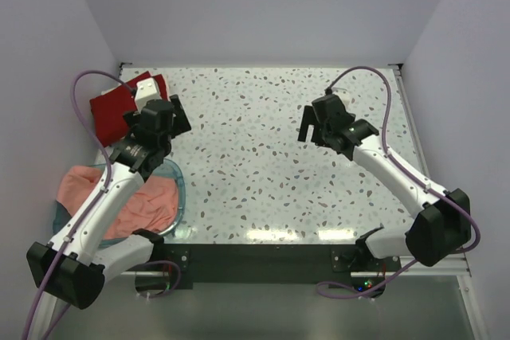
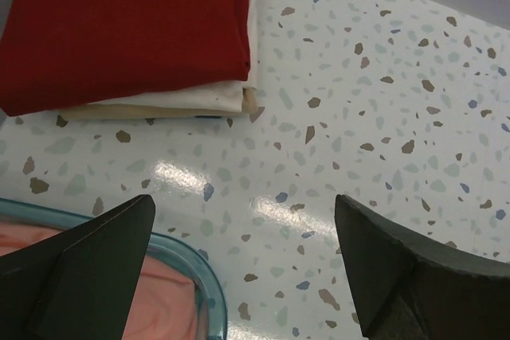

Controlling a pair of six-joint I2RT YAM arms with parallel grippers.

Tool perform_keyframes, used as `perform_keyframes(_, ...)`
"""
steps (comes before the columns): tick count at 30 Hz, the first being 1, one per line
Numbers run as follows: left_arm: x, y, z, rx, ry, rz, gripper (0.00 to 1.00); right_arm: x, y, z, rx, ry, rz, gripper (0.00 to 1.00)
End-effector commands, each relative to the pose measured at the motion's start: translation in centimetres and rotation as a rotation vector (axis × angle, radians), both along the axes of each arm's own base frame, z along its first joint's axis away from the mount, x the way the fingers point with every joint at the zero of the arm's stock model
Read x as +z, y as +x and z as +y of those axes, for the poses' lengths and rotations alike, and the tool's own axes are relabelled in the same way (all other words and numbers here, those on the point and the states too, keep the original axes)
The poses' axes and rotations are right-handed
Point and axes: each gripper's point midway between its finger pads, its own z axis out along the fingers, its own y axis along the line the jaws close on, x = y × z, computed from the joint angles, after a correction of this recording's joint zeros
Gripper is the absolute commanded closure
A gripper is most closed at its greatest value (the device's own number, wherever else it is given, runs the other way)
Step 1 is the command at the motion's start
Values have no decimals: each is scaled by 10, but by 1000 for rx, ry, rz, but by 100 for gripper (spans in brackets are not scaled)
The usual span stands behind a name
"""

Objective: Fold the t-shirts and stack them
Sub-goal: Grab the tshirt from the pile

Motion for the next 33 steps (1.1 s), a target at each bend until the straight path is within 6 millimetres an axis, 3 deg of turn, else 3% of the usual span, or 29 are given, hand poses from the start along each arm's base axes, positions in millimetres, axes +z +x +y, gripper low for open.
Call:
perform_keyframes(1, 10, 0, 19, 118, 36, -23, 0, 11, 10, -20, -106, 7, -59, 1)
perform_keyframes(8, -8, -12, 30, 196, 21, 5, 0, 9, 33, -38, -177, 98, -54, 1)
perform_keyframes(14, -35, -47, 77, 395, 8, 64, 0, -15, 51, -34, -182, 192, 4, 1)
perform_keyframes(15, -51, -54, 79, 395, -17, 96, 0, -15, 54, -29, -165, 206, 9, 1)
perform_keyframes(23, -104, -91, 111, 556, -192, 127, 0, -30, 69, -13, -118, 245, 51, 1)
perform_keyframes(33, -166, -112, 120, 683, -327, 261, 0, -26, 76, -13, -122, 255, 44, 1)
